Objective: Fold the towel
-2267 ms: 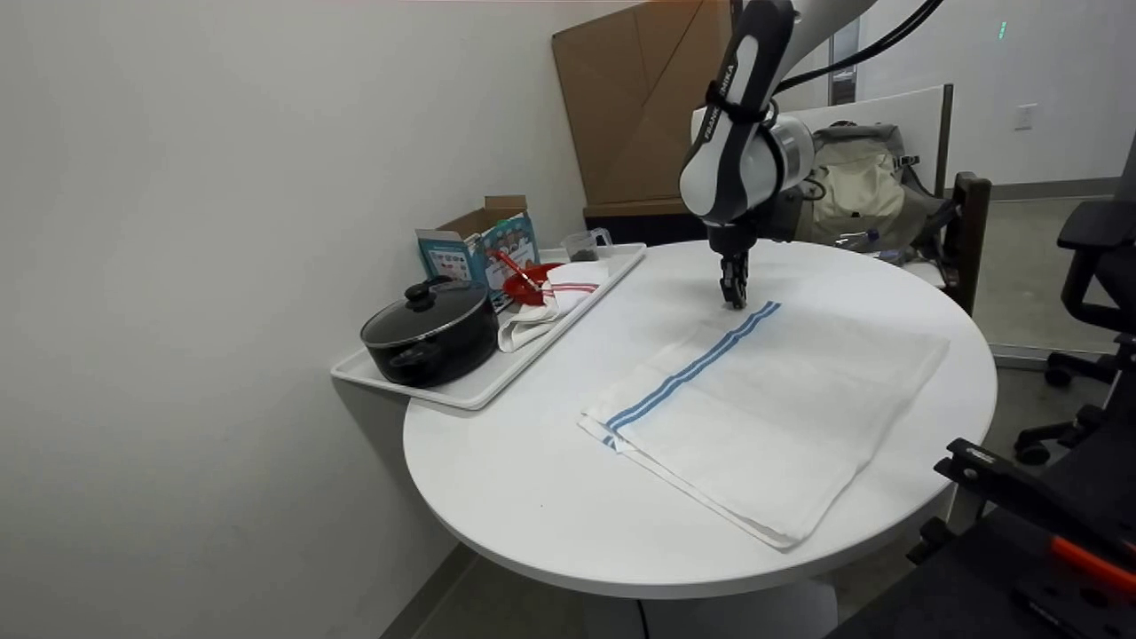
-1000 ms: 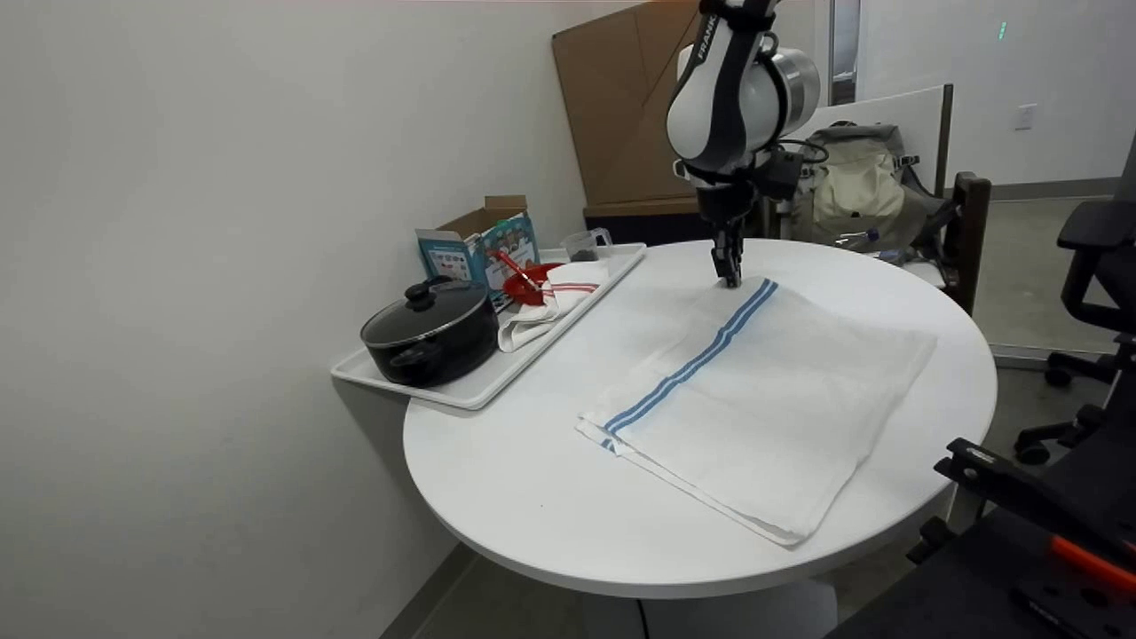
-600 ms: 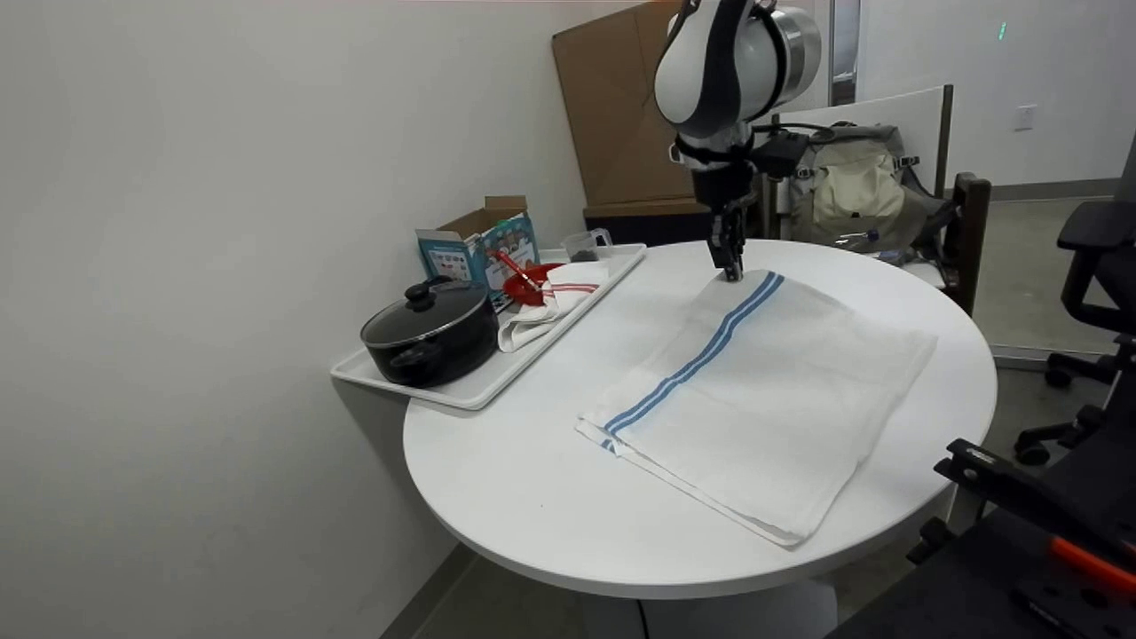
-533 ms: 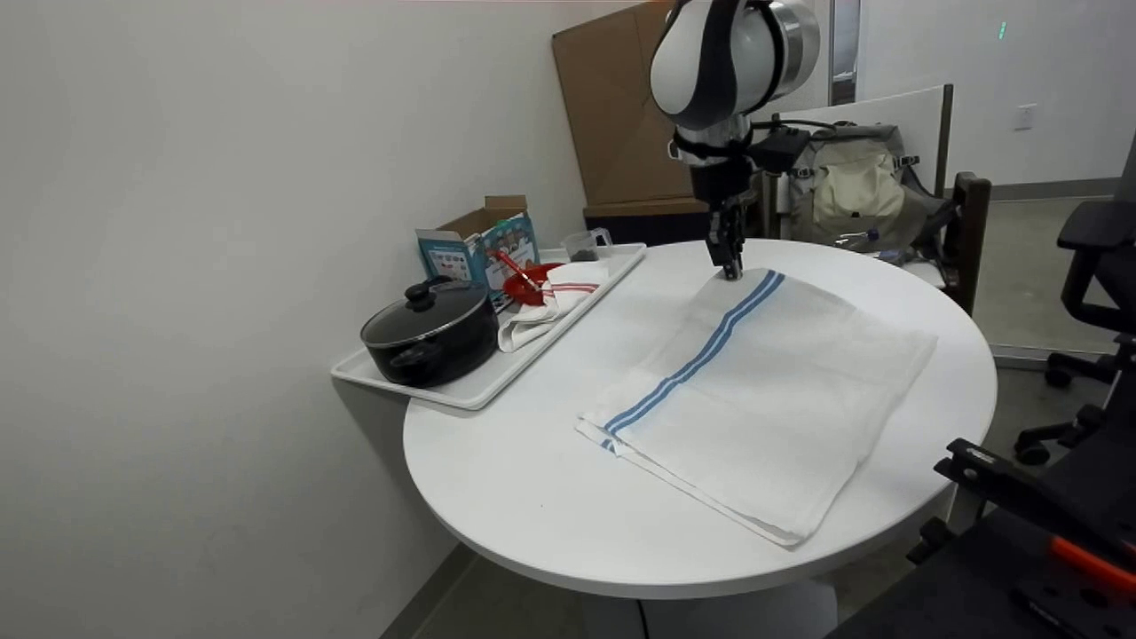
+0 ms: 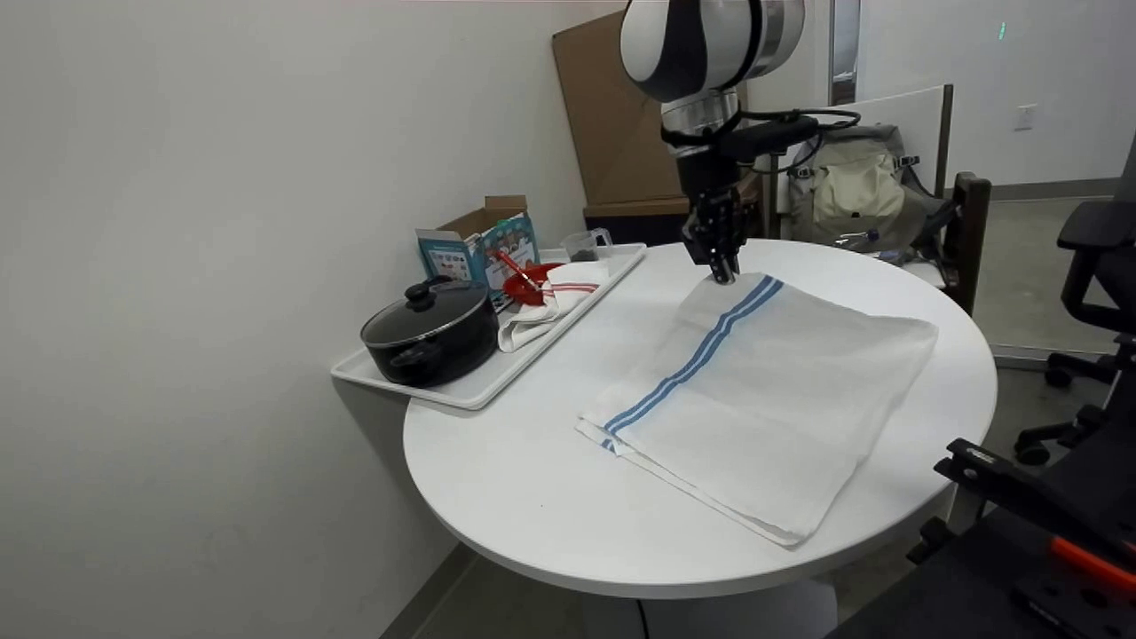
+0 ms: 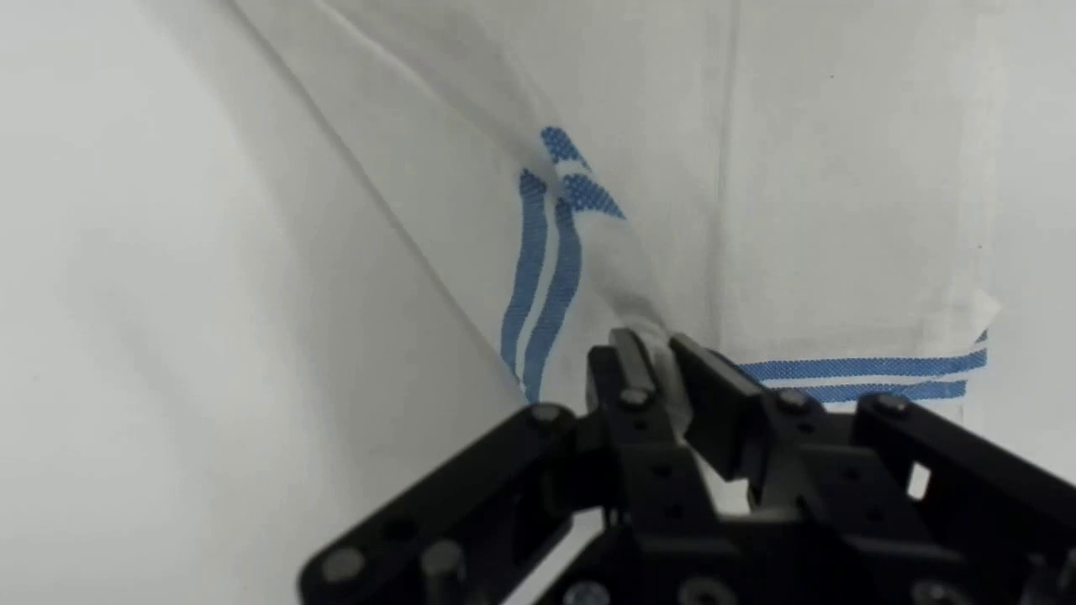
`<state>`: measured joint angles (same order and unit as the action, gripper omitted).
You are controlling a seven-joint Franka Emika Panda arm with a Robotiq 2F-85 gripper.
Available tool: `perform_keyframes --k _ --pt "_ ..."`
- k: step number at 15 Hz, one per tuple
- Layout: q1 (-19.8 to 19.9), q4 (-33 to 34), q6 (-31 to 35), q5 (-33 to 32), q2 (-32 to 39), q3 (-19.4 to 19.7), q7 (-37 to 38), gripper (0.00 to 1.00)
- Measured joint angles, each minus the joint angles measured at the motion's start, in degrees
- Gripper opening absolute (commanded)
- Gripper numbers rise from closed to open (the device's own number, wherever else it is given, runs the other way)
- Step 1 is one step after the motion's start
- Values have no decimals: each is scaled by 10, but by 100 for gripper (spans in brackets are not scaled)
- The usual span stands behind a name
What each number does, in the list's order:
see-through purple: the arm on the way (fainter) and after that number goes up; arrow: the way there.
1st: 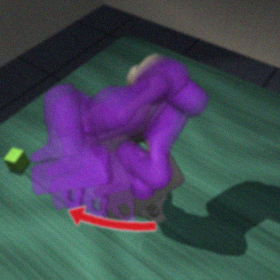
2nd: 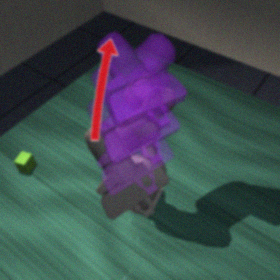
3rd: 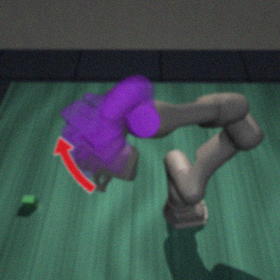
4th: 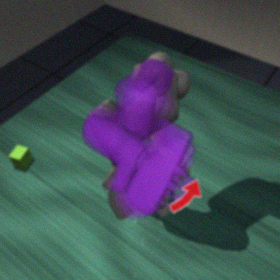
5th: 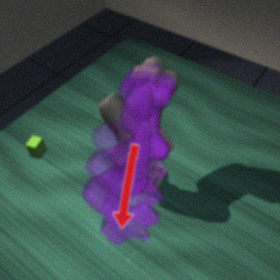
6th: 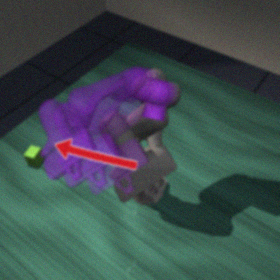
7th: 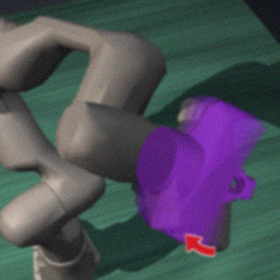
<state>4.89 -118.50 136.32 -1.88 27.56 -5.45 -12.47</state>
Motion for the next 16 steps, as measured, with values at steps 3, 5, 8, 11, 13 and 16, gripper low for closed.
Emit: perform_keyframes --k 3,5,8,11,13,16 --pt "-16 -2 0 1 5 19 77 3" --pt "-24 -1 0 1 11 32 123 3" --pt "-33 0 0 1 17 45 180 3" --pt "-45 2 2 4 17 46 221 3" --pt "-57 6 5 5 14 46 243 3" --pt "-79 13 25 5 7 46 281 3"
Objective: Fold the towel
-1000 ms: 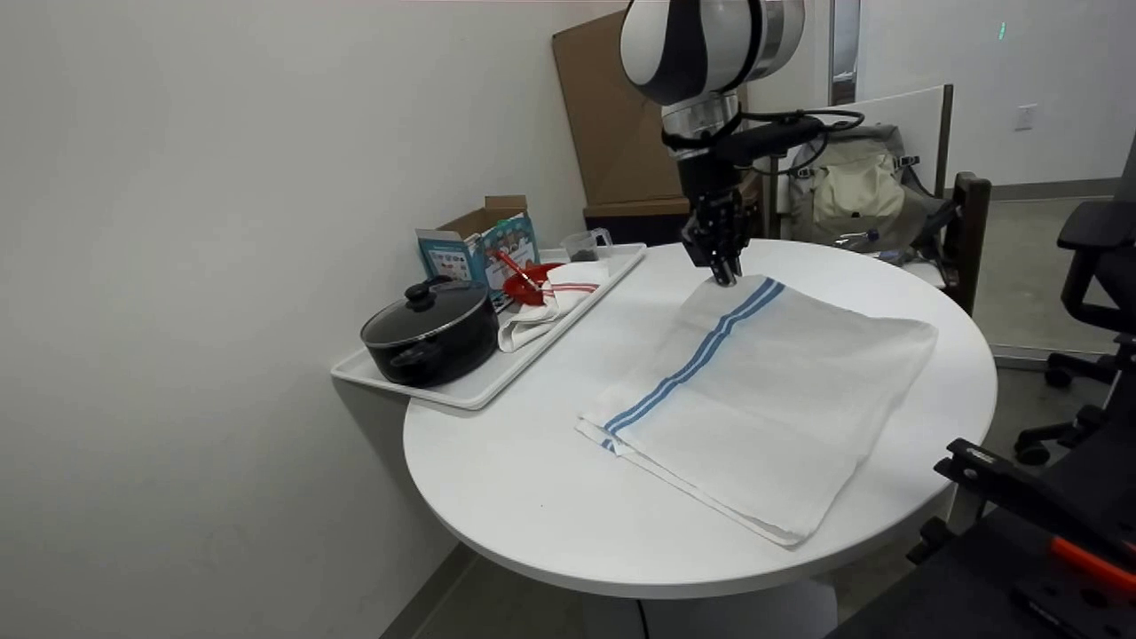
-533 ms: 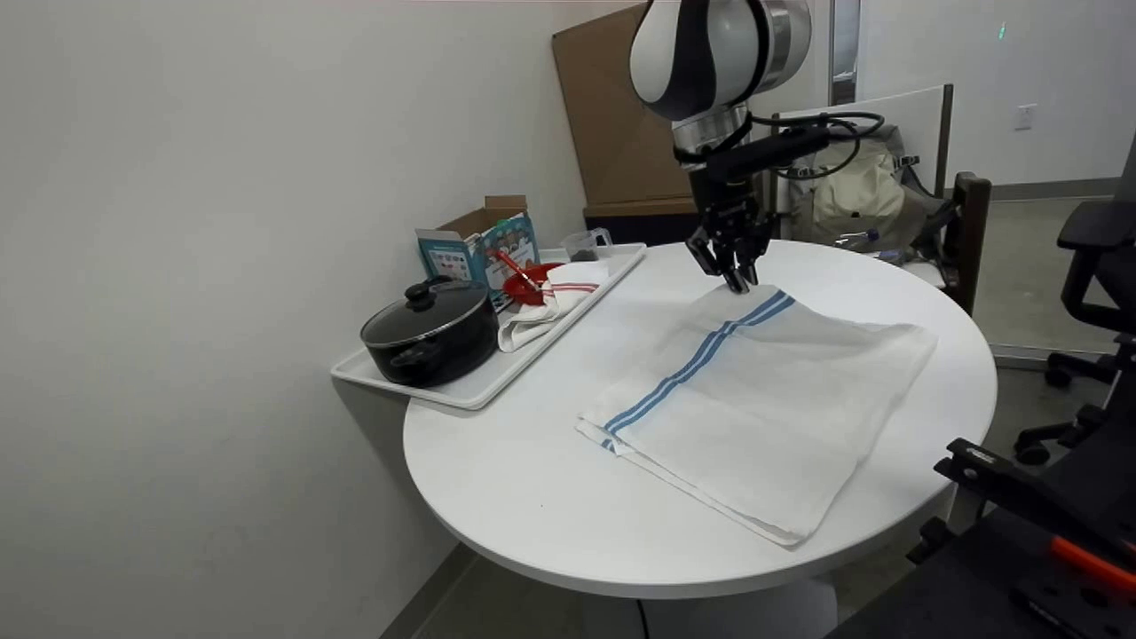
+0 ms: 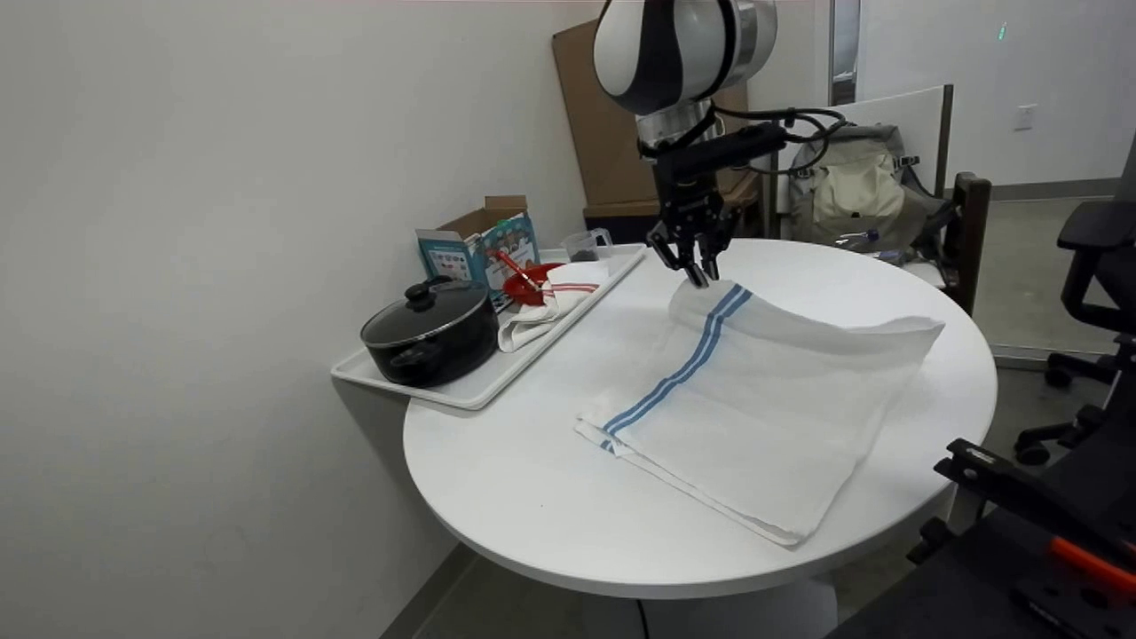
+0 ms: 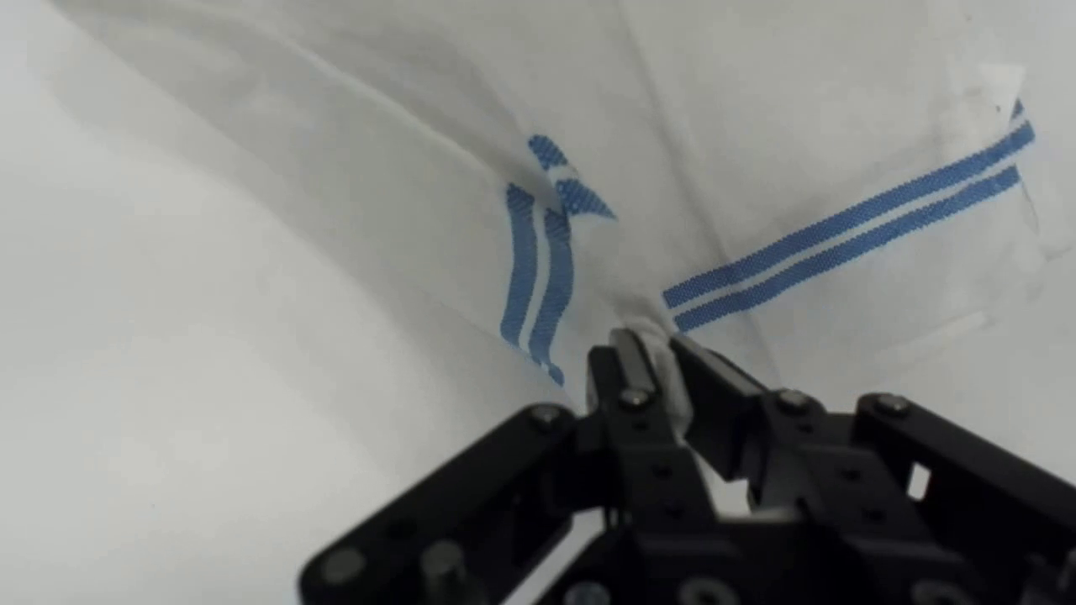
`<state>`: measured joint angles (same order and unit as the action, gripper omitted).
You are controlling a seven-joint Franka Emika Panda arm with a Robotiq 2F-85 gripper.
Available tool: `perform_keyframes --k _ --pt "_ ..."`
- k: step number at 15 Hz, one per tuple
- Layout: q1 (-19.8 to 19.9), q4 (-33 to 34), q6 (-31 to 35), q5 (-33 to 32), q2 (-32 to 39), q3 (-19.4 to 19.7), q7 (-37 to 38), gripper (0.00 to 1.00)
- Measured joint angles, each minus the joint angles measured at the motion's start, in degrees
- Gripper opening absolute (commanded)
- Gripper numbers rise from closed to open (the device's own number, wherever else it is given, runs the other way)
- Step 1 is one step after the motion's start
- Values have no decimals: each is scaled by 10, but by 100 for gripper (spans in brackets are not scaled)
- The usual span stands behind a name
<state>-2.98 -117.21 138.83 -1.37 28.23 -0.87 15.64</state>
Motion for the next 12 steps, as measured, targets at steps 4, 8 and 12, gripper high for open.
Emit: perform_keyframes --k 4,8,12 --pt "-28 11 29 0 -6 4 53 3" --pt "-52 12 44 -3 -7 19 93 3" --pt "-73 5 51 -12 -6 35 121 3"
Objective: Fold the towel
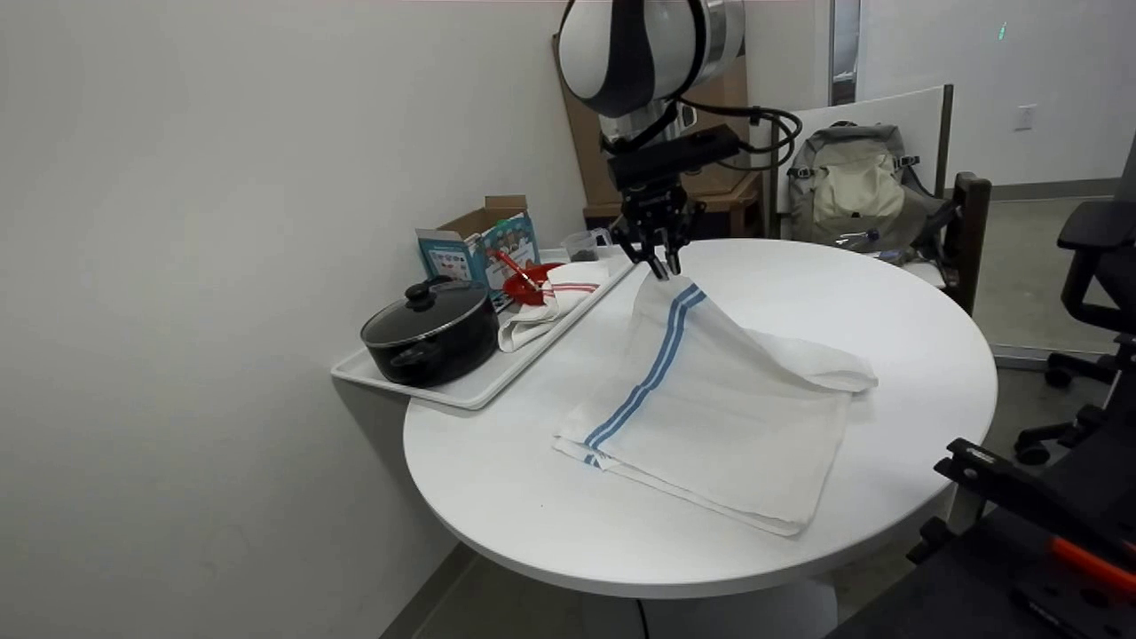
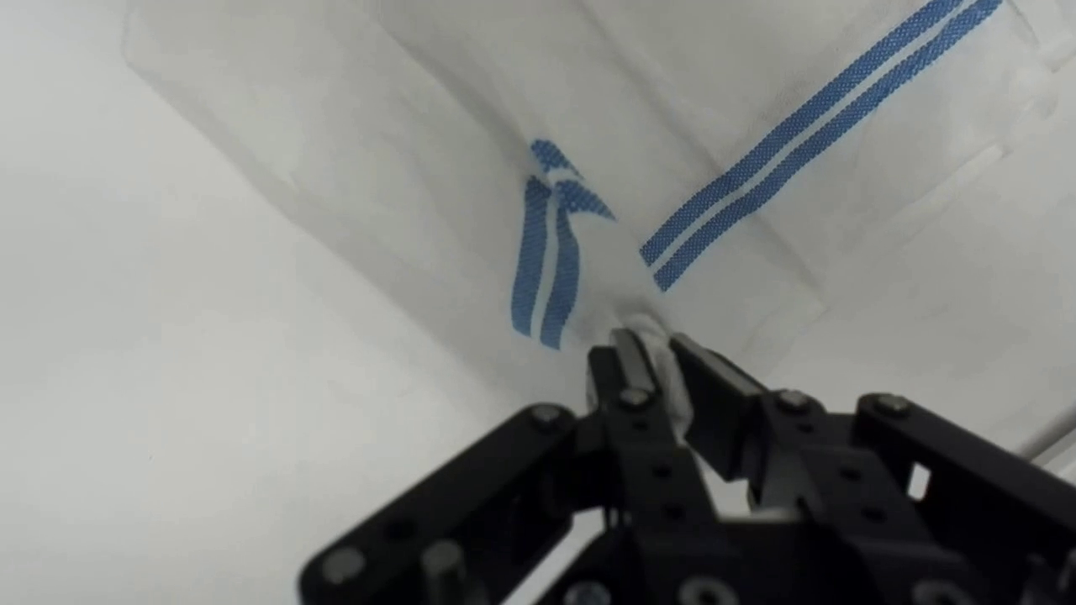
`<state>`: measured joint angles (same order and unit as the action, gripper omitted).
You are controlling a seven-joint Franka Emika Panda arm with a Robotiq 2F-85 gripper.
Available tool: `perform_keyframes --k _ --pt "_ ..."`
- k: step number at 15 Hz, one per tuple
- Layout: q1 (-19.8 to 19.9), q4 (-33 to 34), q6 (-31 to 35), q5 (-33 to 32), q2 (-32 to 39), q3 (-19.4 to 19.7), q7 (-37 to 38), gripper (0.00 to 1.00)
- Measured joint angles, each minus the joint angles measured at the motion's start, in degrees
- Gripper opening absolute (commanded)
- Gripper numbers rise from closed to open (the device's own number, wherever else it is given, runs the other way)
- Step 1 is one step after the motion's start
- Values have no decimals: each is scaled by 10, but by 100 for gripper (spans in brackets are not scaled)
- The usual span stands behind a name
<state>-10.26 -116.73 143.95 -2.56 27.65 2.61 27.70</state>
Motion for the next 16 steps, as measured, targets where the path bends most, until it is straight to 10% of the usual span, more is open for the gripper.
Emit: perform_keyframes --k 16 --pt "-26 30 -70 -14 10 26 125 3"
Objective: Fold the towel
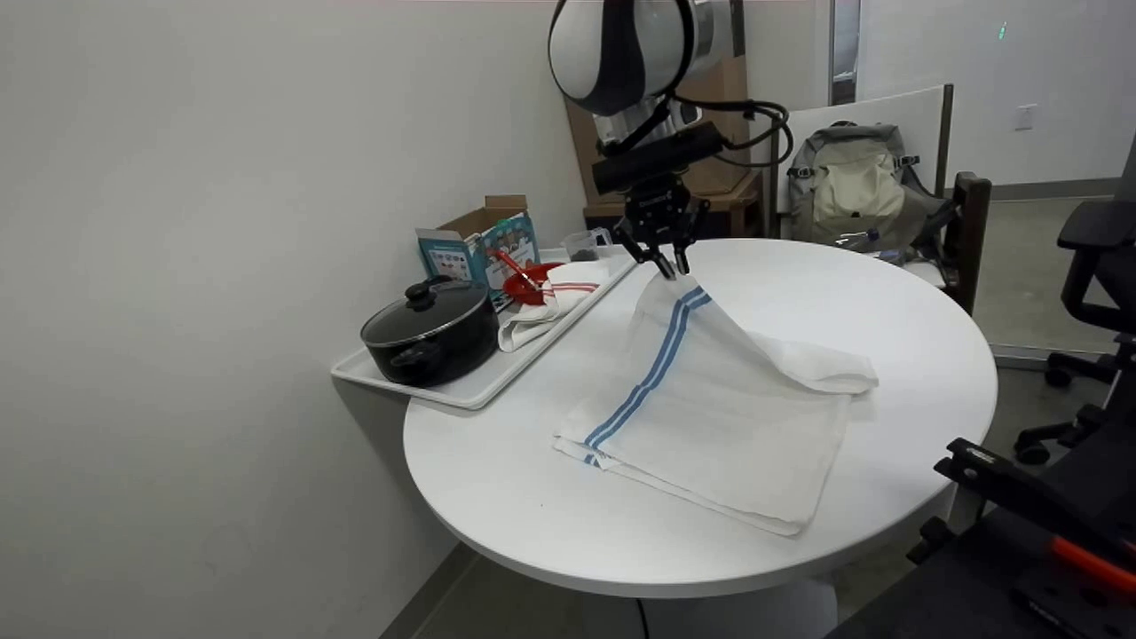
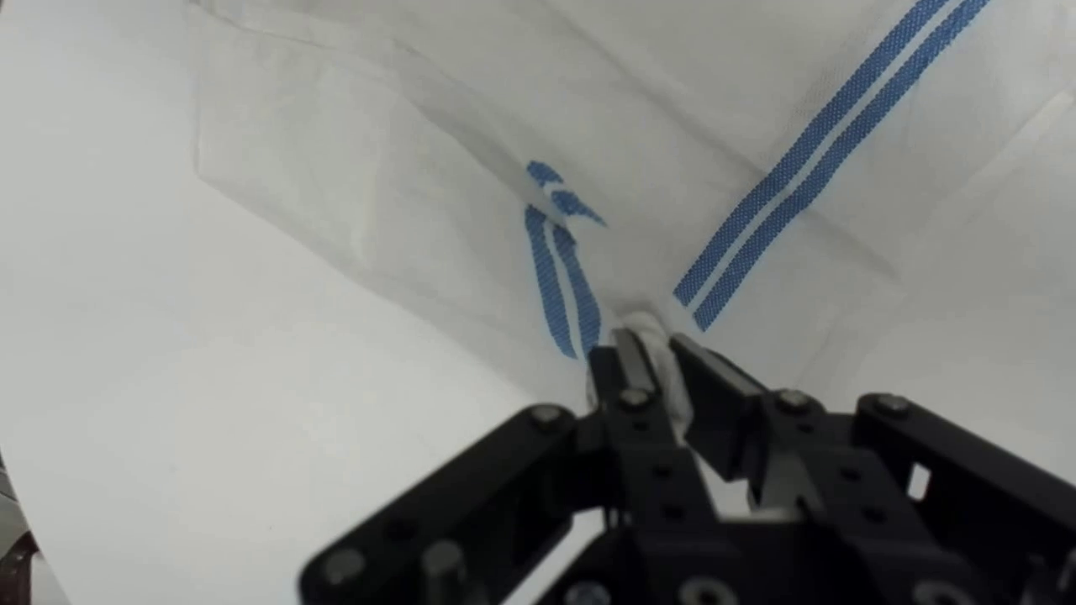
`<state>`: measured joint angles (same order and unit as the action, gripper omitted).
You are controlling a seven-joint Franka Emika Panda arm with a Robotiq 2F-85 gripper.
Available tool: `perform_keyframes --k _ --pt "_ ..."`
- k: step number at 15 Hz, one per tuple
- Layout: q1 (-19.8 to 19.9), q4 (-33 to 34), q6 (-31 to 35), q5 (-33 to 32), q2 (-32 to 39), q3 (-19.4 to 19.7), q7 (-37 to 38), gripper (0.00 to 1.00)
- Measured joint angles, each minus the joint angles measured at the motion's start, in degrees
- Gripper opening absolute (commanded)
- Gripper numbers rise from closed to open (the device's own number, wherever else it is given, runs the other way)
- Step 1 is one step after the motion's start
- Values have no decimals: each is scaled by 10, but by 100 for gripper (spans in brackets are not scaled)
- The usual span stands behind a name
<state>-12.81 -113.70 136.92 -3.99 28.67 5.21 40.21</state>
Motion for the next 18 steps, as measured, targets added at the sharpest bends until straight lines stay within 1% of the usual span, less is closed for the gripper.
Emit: perform_keyframes --k 5,10,13,18 --pt "15 49 -45 3 2 1 21 3" --pt "13 77 -57 1 5 1 56 3" --pt "-1 81 -57 -5 5 0 106 3" --pt "-43 77 -56 -40 1 -1 229 3"
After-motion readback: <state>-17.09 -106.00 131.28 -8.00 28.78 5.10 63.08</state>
